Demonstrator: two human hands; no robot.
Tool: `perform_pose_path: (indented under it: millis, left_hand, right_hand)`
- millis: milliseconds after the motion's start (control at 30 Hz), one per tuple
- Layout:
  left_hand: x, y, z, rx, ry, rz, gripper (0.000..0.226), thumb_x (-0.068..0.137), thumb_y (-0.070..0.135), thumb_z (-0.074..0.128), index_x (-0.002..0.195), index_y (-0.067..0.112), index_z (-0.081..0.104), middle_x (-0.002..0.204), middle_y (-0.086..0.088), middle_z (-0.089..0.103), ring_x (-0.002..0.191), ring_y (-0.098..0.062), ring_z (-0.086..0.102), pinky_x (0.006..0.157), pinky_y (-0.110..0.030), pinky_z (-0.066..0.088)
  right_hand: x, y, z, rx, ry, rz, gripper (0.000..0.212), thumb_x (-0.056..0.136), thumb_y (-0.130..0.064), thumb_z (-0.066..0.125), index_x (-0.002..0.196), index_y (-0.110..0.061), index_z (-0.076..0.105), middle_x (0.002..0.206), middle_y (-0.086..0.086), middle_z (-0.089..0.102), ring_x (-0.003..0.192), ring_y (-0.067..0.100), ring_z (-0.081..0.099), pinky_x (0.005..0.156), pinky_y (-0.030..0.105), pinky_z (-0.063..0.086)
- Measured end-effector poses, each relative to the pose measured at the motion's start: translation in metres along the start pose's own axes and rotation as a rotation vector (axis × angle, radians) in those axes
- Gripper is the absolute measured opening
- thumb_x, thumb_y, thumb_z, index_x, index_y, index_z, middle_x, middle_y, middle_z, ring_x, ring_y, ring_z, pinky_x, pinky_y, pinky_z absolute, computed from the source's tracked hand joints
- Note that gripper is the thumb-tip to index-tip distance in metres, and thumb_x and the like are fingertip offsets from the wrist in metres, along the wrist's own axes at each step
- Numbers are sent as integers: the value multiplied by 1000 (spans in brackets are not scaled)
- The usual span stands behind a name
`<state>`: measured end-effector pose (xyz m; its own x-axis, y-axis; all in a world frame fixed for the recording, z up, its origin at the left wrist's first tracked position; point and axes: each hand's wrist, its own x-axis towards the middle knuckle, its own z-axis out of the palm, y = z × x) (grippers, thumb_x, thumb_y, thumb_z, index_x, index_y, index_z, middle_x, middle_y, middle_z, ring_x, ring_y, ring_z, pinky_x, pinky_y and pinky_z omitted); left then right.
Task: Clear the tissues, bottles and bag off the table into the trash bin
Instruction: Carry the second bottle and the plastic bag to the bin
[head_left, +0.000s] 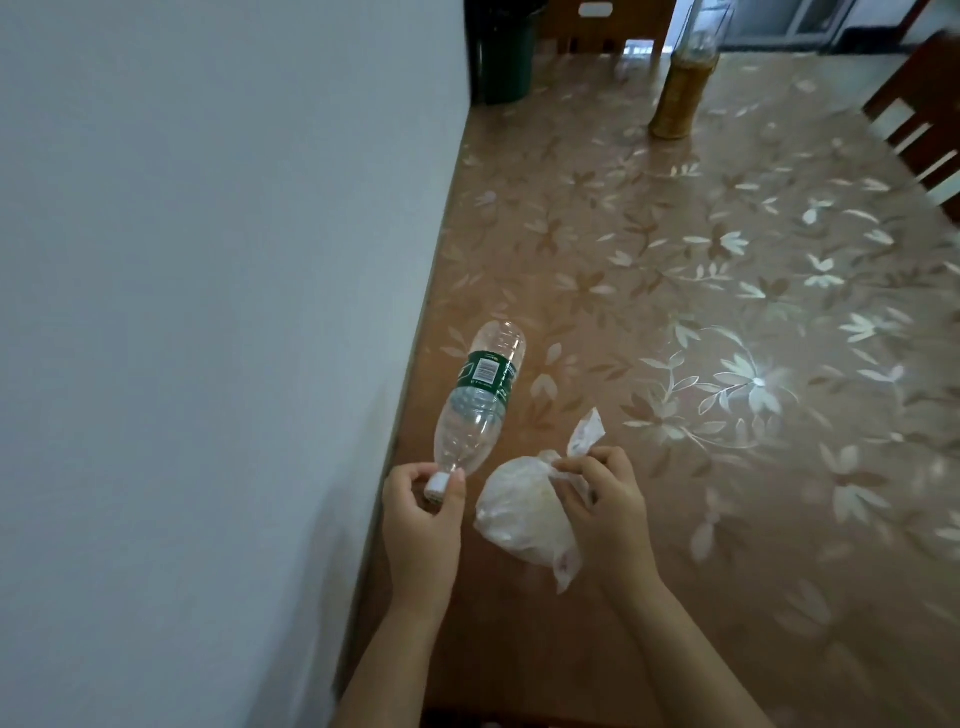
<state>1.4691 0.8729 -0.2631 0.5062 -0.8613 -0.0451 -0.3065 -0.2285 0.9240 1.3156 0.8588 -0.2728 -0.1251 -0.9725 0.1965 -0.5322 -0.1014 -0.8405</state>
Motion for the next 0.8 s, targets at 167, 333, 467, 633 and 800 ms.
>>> perform_pose_path:
  millis: [167,333,467,633,800]
  left_hand:
    - [-23,21,-16,-51,-59,91,17,83,18,65,90,23,51,88,2,60,78,-11,60,59,-16,47]
    - [-51,31,-21,-76,-134,179,21,81,14,67,86,25,49,87,-1,59,76,-12,59,56,-11,48]
    - [-76,41,-16,-100,-193,245,19,79,7,67,87,15,51,85,-4,57,73,-12,56,57,-9,45]
    - [-110,53,1,-122,-333,287,20,79,8,66,84,19,51,85,-6,57,70,-13,54,55,-10,43]
    - [-153,73,31,-168,-481,273,15,79,17,65,82,23,51,84,-7,59,66,-12,55,51,-13,44]
  right_hand:
    - [-17,-11,-29,-17,58,-6,14,75,3,71,87,-4,69,87,-6,48,81,1,52,69,2,38]
    - [-40,-21,-59,-56,113,-44,14,74,0,72,88,-5,69,89,4,53,82,6,52,69,3,39]
    - [-68,-22,-87,-59,168,-1,12,77,-3,71,87,-10,69,88,3,55,78,15,55,68,5,39]
    - [-106,-19,-131,-132,241,24,10,79,-7,69,88,-11,68,87,1,54,76,10,53,65,6,41]
    - [-140,-10,-181,-156,387,29,9,80,-15,68,88,-10,68,85,-7,52,73,8,53,60,9,43]
